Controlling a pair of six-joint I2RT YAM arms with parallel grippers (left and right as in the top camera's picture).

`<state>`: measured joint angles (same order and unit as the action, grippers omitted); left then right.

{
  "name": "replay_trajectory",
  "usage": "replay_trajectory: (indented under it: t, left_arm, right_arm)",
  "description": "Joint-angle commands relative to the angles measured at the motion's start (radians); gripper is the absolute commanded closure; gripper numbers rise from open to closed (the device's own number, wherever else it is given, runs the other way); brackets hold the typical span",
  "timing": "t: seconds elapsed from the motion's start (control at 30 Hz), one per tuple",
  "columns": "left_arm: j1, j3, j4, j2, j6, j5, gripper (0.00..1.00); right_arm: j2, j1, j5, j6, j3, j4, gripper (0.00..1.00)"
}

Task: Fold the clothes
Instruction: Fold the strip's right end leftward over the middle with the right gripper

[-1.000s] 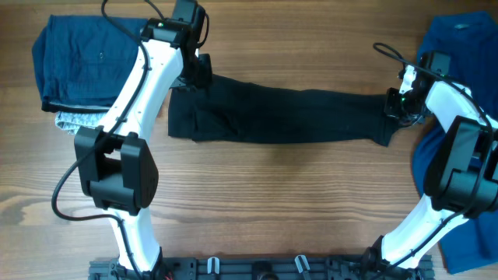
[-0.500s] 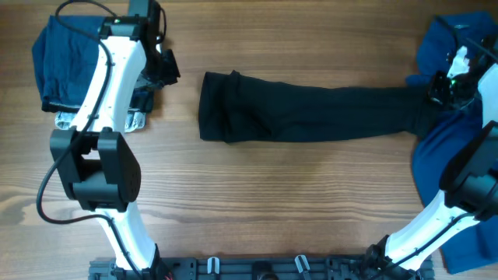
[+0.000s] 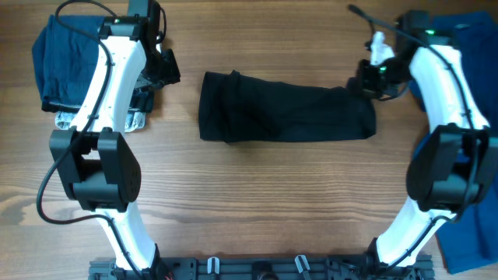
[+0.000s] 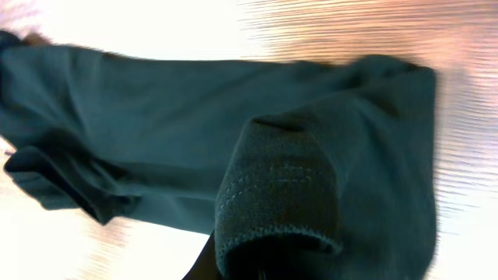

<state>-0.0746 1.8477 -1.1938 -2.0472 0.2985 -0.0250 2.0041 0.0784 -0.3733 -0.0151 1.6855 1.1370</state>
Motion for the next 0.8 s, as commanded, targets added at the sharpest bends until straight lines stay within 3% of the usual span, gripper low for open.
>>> replay_trajectory:
  t: [0.0, 0.23, 0.43, 0.47, 0.5, 0.57, 0.67, 0.77]
  left_arm:
    - [0.004, 0.0, -0.002, 0.038, 0.009, 0.013, 0.53]
    - [0.004, 0.0, -0.008, 0.038, 0.009, 0.013, 0.53]
    - [0.004, 0.0, -0.008, 0.038, 0.009, 0.013, 0.53]
    - [0.004, 0.0, -0.008, 0.038, 0.009, 0.013, 0.53]
    - [0.004, 0.0, -0.008, 0.038, 0.009, 0.013, 0.53]
    - [0.004, 0.0, -0.008, 0.038, 0.009, 0.013, 0.51]
    - [0.004, 0.0, -0.009, 0.038, 0.009, 0.013, 0.5]
    - [0.004, 0.0, -0.014, 0.038, 0.009, 0.013, 0.49]
  right_arm:
    - [-0.005, -0.096, 0.059, -0.064, 0.003, -0.032, 0.96]
    - [0.03, -0.262, 0.069, -0.126, -0.153, -0.32, 0.94]
    - [0.04, -0.331, 0.07, -0.154, -0.19, -0.389, 0.92]
    - [0.041, -0.331, 0.07, -0.161, -0.19, -0.389, 0.77]
    - [0.042, -0.331, 0.07, -0.17, -0.19, -0.389, 0.52]
    - [0.042, -0.331, 0.056, -0.167, -0.19, -0.407, 0.29]
    - [0.028, -0.292, -0.222, -0.023, -0.14, -0.38, 0.23]
    - [-0.018, -0.214, -0.248, -0.04, -0.129, -0.275, 0.24]
